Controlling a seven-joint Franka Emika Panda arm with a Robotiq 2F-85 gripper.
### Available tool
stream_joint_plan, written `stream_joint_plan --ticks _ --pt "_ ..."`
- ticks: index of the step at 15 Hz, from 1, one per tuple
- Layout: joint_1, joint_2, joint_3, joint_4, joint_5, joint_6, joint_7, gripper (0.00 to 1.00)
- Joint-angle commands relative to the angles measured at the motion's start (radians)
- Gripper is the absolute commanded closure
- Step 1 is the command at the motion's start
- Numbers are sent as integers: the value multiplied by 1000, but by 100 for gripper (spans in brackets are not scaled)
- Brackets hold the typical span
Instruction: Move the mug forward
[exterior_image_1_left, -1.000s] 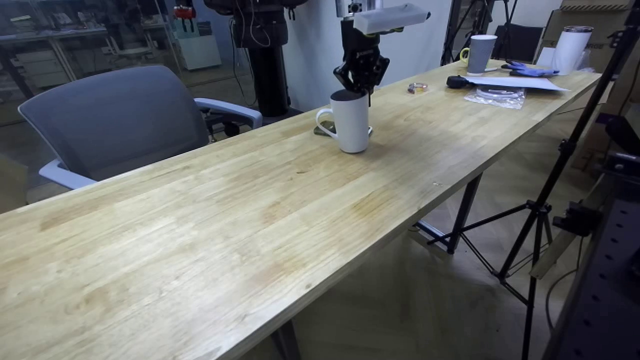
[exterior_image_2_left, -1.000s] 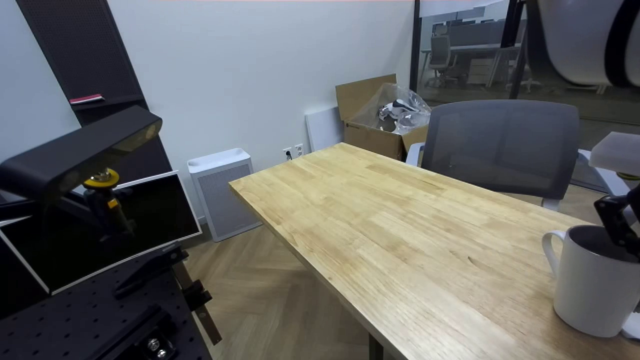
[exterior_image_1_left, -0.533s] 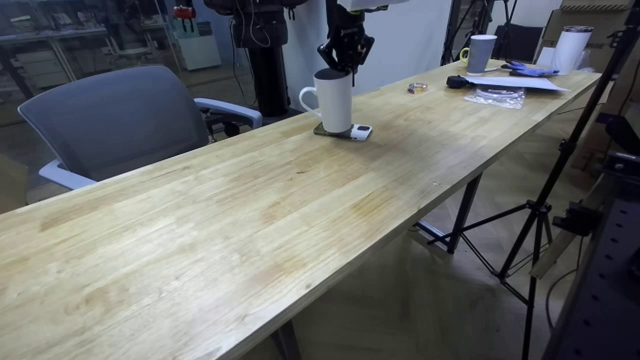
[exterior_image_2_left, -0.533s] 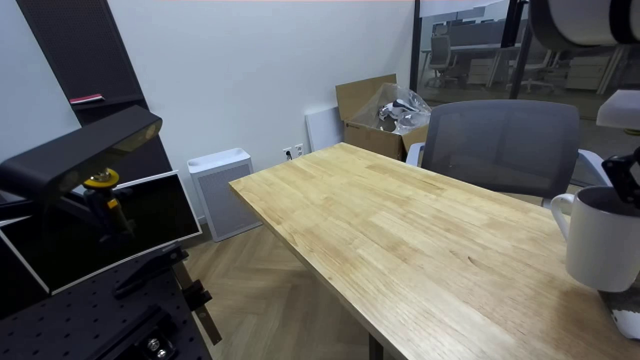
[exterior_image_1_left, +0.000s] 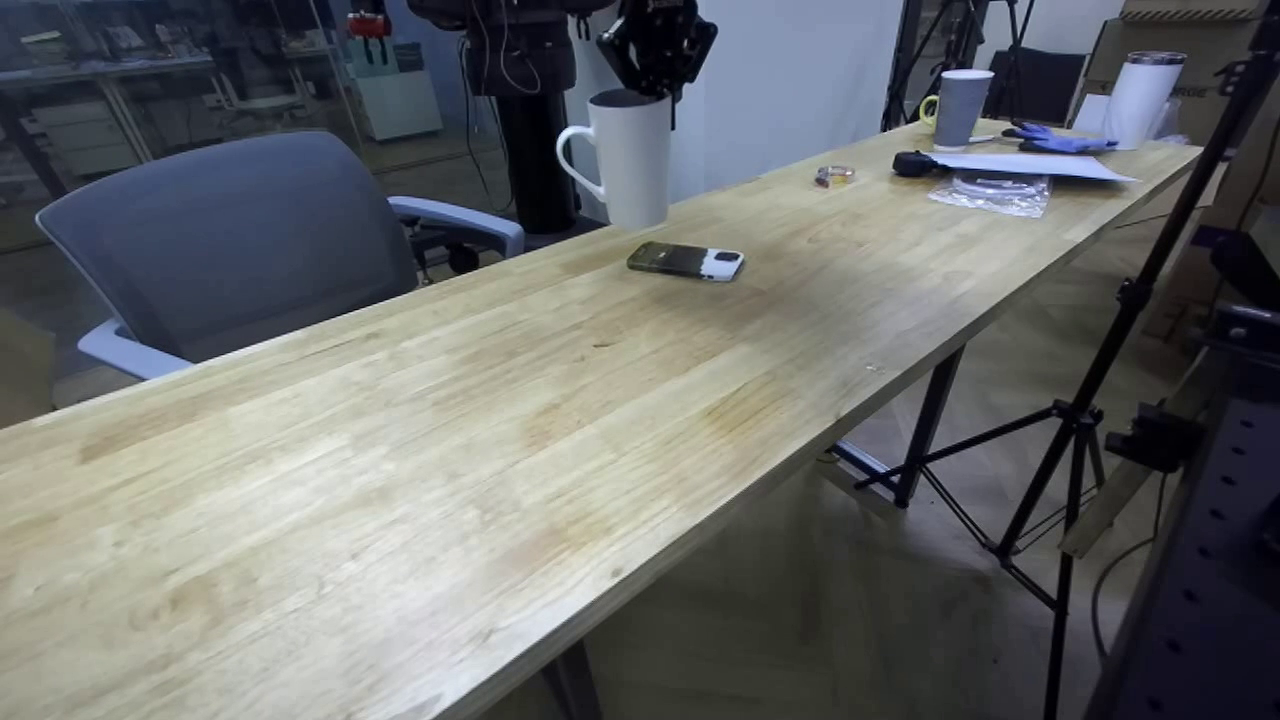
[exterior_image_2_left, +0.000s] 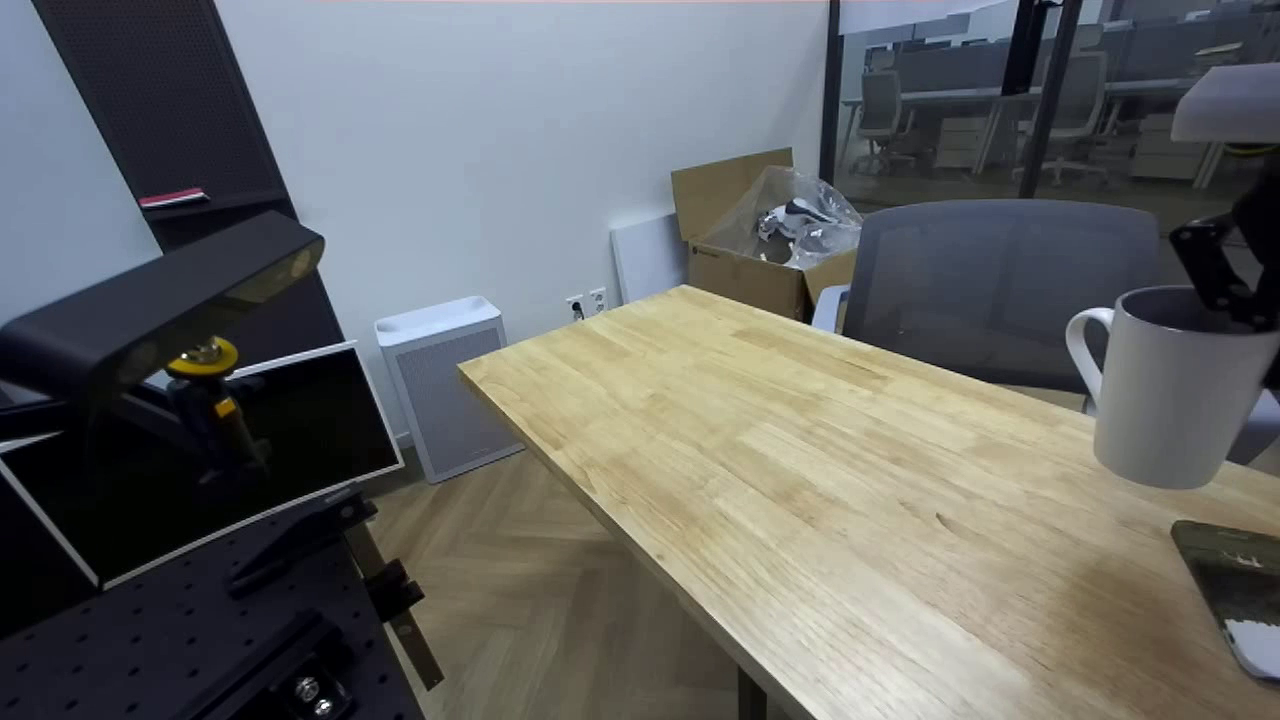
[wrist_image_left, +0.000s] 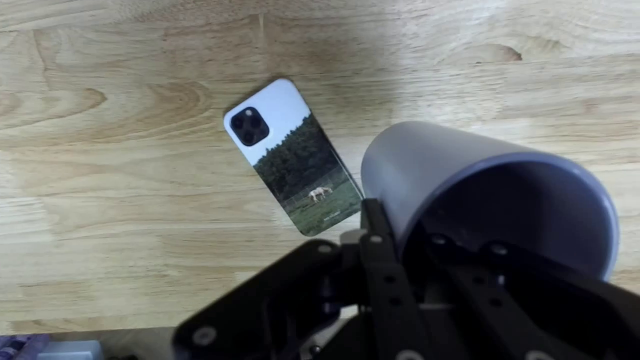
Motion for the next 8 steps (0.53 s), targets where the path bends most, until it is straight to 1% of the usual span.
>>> stream_joint_plan --ticks 1,5,8 --pt "2 -65 27 -39 18 -36 -36 98" --pt "15 -114 39 -118 15 -5 -56 98" --pt "30 -166 39 -209 6 25 -65 98"
